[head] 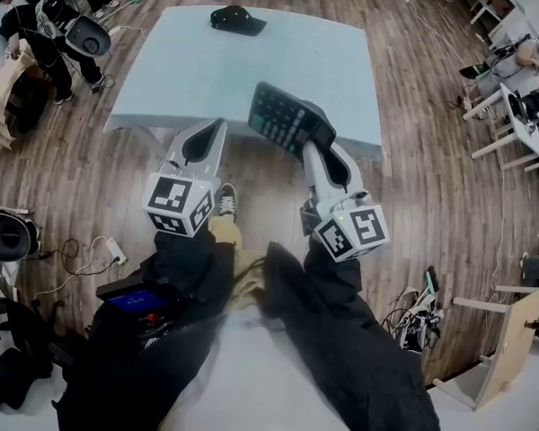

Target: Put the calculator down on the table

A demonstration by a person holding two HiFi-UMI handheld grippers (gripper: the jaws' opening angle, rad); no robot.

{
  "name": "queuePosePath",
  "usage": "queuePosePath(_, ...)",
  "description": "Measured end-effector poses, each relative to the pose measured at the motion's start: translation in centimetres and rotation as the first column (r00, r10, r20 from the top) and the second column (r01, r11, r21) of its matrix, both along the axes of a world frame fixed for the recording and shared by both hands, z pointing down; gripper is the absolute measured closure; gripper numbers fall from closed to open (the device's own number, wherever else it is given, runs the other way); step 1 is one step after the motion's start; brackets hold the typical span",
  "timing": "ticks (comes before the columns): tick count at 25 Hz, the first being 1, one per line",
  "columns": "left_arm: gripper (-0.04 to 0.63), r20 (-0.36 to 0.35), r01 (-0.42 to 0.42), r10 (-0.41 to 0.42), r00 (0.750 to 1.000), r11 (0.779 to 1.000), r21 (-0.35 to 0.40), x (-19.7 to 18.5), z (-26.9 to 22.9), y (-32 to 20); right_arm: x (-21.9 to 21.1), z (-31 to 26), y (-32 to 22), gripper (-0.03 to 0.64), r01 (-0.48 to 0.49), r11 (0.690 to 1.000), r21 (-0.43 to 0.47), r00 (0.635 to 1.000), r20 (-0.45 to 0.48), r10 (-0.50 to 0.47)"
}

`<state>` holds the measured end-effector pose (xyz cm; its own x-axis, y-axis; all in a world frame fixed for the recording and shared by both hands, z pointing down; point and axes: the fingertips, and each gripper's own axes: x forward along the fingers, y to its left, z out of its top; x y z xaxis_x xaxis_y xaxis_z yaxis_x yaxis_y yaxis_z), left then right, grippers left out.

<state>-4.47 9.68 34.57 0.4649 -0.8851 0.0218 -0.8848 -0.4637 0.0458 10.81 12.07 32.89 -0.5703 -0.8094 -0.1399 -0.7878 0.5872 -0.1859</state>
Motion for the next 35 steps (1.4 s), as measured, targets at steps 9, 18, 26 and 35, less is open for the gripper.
queuePosePath(9,0.597,-0.004,-0.002,0.002,1.000,0.999,-0.045,-2.2,2.3,-7.0,-2.0,2.0,-7.0,0.566,-0.007,0.999,-0.042,1.000,0.007,0.008)
queuePosePath(18,0.597,-0.027,-0.012,0.009,1.000,0.991,-0.130,-4.2,4.5,-15.5,-4.1,3.4,-15.9,0.566,-0.006,0.992,-0.123,1.000,-0.005,0.006)
queuePosePath(26,0.597,-0.064,-0.041,0.029,0.998,0.981,-0.190,-6.0,6.1,-24.2,-7.0,4.7,-24.3,0.566,-0.010,0.982,-0.191,1.000,-0.030,0.004)
queuePosePath(35,0.597,-0.121,-0.096,0.071,0.990,0.972,-0.215,-5.4,7.5,-33.9,-6.9,6.1,-33.5,0.566,-0.049,0.970,-0.240,0.998,-0.060,0.035)
